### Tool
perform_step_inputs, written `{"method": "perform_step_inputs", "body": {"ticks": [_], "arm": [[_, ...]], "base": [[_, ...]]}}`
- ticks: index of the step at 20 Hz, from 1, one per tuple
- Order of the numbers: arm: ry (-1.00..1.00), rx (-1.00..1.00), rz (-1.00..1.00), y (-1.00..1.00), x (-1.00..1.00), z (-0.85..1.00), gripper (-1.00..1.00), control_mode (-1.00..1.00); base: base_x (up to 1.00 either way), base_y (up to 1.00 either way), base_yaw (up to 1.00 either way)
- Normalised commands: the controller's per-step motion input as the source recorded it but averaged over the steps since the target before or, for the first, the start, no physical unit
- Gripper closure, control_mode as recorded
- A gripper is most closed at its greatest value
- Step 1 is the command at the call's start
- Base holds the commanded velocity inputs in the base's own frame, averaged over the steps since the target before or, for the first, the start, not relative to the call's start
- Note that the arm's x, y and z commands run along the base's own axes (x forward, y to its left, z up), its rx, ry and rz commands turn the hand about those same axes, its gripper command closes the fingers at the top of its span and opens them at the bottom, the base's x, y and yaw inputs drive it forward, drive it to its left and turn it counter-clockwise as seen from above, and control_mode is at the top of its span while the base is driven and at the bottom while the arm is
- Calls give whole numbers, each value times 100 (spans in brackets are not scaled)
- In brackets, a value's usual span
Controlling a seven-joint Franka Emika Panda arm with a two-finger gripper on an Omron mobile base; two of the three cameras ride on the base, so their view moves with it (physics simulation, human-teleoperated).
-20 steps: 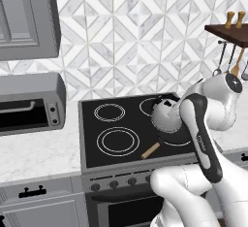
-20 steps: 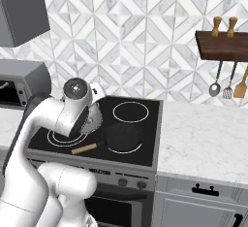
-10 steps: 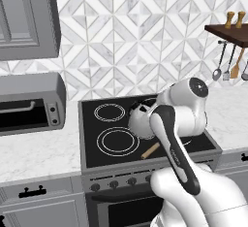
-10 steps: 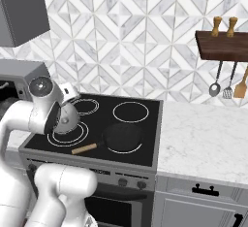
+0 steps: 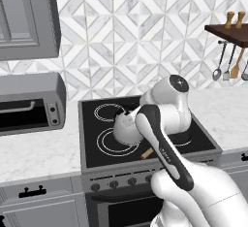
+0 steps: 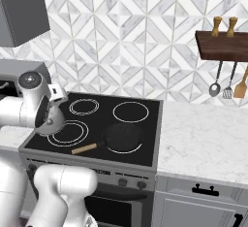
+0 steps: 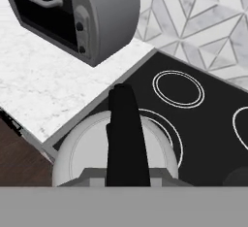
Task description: Pick the kettle from the counter and place it on a stove burner. Then turn the burner on.
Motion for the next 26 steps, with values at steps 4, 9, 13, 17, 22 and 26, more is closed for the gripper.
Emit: {"method": "perform_step_inputs", "body": {"ticks": [4,9,13,17,22,26], "arm": [[8,8,-5,0,22,-5,100,-100],[0,0,-2,1,24,-2,100,-100],[0,-4,-5,0,15,-25,100,-100],[0,-7,-3,0,21,-42,100,-100],[0,-3,-3,0,23,-36,100,-100],[4,0,-4,4,33,-23,100,-100]], "base": [[0,0,0],[0,0,0],[0,0,0],[0,0,0],[0,0,0],[0,0,0]]}}
